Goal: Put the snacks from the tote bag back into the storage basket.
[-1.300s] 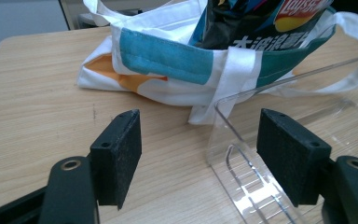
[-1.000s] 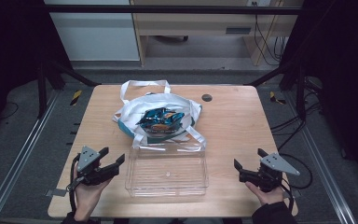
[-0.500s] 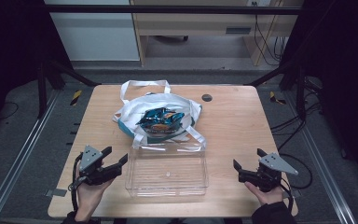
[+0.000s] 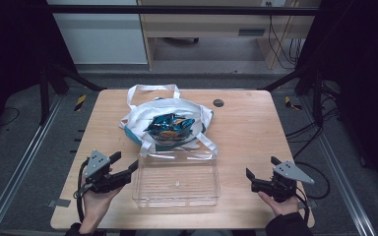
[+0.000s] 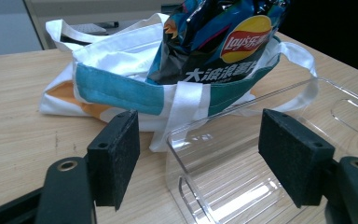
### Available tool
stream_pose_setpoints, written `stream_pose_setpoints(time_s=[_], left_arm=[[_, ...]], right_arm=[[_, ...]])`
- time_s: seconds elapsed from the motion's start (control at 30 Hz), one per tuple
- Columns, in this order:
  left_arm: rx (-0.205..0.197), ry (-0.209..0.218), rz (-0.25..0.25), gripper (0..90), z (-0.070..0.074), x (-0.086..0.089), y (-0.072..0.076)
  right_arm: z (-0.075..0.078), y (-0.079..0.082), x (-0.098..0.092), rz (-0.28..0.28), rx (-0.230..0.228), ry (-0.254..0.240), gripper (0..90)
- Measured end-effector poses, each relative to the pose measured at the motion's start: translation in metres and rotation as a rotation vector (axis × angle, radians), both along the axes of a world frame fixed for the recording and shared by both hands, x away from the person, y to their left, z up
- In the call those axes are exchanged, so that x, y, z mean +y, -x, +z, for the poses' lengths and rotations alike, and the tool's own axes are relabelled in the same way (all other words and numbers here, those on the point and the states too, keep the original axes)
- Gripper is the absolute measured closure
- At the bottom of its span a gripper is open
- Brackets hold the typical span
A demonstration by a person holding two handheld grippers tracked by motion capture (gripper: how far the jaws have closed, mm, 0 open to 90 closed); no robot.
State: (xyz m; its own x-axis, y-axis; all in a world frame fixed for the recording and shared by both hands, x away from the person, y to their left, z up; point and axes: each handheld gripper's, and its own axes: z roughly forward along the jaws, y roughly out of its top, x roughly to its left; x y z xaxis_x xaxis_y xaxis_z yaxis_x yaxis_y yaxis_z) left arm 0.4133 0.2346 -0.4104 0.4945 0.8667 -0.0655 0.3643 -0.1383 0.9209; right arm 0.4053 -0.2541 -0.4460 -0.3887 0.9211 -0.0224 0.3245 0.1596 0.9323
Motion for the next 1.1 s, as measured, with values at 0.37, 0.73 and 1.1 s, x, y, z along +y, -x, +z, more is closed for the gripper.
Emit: stream_pose_setpoints(time_s=[0.37,0.73,1.1], left_arm=[[-0.007,-0.011,-0.012,26.4,0.009,-0.010,-0.003],[-0.031,-0.016,-0.027,26.3,0.023,-0.019,-0.009],[-0.037,-0.017,-0.034,26.4,0.030,-0.027,-0.021]], right_arm=[[-0.001,-0.001,-0.001,0.004,0.006,-0.005,4.5],[-0.001,-0.001,0.000,-0.003,0.010,0.002,4.5],[-0.001,-0.001,-0.001,-0.005,0.010,0.002,4.5]])
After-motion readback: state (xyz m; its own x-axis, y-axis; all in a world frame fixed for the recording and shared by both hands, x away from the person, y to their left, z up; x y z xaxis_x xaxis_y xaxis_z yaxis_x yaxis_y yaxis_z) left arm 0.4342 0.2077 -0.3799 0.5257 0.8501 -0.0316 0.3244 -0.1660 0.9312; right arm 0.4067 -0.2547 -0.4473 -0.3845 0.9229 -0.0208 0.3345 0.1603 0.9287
